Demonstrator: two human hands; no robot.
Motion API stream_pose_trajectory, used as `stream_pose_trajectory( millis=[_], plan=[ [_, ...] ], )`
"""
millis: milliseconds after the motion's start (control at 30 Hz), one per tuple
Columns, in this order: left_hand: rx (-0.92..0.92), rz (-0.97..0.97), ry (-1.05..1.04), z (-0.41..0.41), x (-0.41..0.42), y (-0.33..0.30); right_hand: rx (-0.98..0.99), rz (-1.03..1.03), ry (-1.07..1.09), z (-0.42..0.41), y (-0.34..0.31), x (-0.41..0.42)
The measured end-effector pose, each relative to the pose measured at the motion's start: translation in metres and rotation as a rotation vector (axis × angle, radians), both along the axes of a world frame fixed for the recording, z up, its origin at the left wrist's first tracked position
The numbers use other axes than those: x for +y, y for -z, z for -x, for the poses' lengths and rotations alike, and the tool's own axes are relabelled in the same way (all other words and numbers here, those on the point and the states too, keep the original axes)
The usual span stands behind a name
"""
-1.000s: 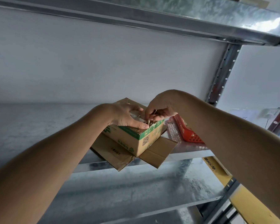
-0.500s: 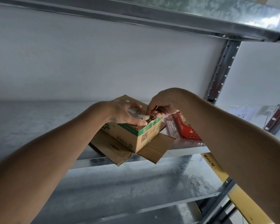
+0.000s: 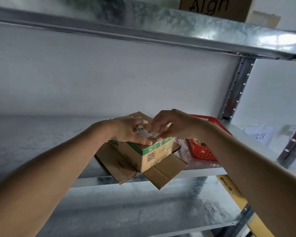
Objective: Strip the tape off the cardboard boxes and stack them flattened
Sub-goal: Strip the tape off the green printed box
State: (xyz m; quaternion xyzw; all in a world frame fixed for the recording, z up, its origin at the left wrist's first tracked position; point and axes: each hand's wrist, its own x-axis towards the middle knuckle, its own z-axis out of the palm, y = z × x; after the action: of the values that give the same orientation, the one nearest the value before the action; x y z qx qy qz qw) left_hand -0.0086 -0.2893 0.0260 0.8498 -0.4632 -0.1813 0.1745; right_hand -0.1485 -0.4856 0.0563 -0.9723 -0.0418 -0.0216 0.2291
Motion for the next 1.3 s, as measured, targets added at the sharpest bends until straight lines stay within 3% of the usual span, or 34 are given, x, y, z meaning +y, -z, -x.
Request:
stream_pose_trajectory(
  millis=[267,567,667,800,933,1167,1300],
  plan=[
    [0.018,-0.01,0.033,-0.001,0.0,-0.002,-0.069,0.224,-0.072,-0.017,0.01,0.01],
    [0.048,0.0,-0.01,-0.005,-0.006,-0.001,-0.045,-0.128,0.119,-0.021,0.024,0.006],
    [0.041,0.013,0.012,-0.009,-0.003,0.001,-0.013,-0.156,0.096,-0.022,0.022,0.001],
    [0.226,0.099,-0.056,-0.014,0.003,0.004,-0.027,-0.181,0.032,-0.017,0.024,-0.002],
    [0.251,0.132,-0.097,-0.014,-0.005,0.004,-0.007,-0.132,-0.004,-0.019,0.022,0.001],
    [0.332,0.156,-0.047,-0.018,-0.007,0.001,0.077,-0.139,0.059,-0.039,0.019,-0.001],
    [0.292,0.107,-0.005,-0.02,-0.003,0.004,-0.02,-0.283,0.203,-0.05,0.001,-0.009]
  ],
)
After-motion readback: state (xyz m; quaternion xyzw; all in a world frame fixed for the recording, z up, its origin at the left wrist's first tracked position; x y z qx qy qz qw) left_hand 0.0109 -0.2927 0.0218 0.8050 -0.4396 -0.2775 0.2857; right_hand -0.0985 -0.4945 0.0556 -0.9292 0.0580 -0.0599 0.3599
